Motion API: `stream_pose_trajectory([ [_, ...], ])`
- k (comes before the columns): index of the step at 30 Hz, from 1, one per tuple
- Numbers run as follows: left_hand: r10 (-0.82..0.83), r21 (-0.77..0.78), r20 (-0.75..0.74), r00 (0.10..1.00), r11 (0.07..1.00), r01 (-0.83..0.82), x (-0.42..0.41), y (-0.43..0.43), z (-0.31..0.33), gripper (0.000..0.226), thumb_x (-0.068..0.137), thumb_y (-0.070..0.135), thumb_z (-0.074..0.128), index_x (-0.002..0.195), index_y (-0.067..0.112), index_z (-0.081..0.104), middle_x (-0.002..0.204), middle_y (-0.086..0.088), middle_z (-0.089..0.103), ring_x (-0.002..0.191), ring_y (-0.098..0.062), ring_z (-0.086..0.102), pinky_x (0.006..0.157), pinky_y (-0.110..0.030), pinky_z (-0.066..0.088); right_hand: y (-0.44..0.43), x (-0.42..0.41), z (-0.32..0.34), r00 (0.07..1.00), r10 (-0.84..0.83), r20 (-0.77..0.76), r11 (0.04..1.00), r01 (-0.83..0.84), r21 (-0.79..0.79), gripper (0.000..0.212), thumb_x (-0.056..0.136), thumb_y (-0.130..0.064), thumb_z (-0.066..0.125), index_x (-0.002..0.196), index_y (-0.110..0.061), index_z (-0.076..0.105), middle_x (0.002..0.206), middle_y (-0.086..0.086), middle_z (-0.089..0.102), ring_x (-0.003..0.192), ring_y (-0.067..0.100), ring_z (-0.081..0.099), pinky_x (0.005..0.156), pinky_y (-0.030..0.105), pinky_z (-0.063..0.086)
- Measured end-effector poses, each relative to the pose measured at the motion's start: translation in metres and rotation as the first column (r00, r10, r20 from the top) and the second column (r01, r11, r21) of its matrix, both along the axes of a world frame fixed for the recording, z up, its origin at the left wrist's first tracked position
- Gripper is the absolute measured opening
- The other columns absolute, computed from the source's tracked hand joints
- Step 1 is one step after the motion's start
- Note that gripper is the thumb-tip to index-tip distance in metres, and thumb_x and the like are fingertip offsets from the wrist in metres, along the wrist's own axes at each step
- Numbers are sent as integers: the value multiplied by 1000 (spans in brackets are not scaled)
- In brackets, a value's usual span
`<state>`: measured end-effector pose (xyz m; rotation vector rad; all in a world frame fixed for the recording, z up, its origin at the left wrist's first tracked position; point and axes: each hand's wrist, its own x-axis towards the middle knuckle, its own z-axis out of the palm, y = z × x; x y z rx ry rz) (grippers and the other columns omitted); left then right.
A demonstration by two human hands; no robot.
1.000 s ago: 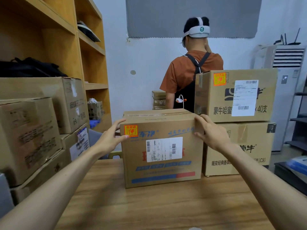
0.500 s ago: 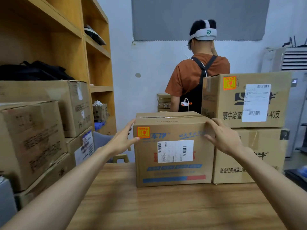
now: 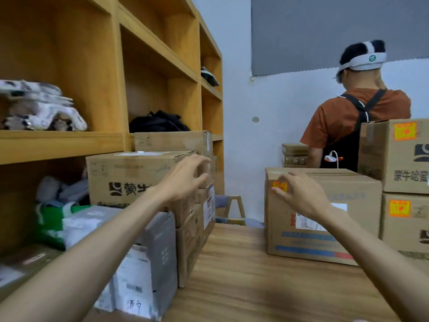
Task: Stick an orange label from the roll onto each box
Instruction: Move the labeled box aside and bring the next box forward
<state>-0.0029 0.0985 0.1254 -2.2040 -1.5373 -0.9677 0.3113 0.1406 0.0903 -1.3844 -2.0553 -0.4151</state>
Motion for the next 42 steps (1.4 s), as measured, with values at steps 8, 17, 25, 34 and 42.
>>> stream_pose_trajectory([
  [8, -160, 168, 379, 911, 980, 102, -69, -64, 11, 20, 93, 14, 65, 107, 27, 73, 113, 13, 69, 109, -2, 62, 97, -32, 53, -31, -148, 23, 955, 278, -103, 958, -283, -39, 40, 94, -50, 56, 113, -15, 61, 115, 4, 61, 104, 22, 58, 86, 38, 49],
  [17, 87, 225, 555, 827, 942, -250, -167, -83, 15, 26, 95, 21, 65, 121, 18, 65, 119, 1, 59, 108, -10, 56, 96, -31, 48, -42, -236, 24, 921, 359, -149, 932, -363, -3, 53, 92, -61, 51, 122, -17, 50, 122, 4, 58, 103, 22, 58, 85, 43, 51],
  [25, 333, -180, 621, 710, 942, -284, -263, -42, -10, 80, 88, 36, 75, 153, 29, 30, 152, -11, 43, 138, -31, 41, 112, -52, 36, -20, -277, 21, 915, 341, -216, 937, -349, 0, 73, 82, -70, 54, 138, -34, 26, 128, 6, 57, 107, 28, 61, 85, 48, 53],
  [34, 221, -177, 714, 665, 975, -134, -279, -17, -19, 110, 79, 32, 84, 160, 31, 10, 158, -9, 38, 144, -27, 36, 117, -56, 31, -4, -283, 13, 879, 396, -266, 912, -410, 2, 79, 84, -64, 60, 144, -32, 19, 118, 3, 60, 99, 22, 59, 85, 46, 52],
  [42, 155, -68, 628, 762, 987, -145, -228, -22, -2, 94, 87, 19, 77, 159, 33, 17, 149, -4, 49, 139, -24, 43, 115, -54, 35, -10, -221, 30, 800, 477, -363, 860, -510, 7, 79, 84, -57, 62, 146, -38, 17, 136, -4, 56, 106, 18, 62, 89, 47, 55],
])
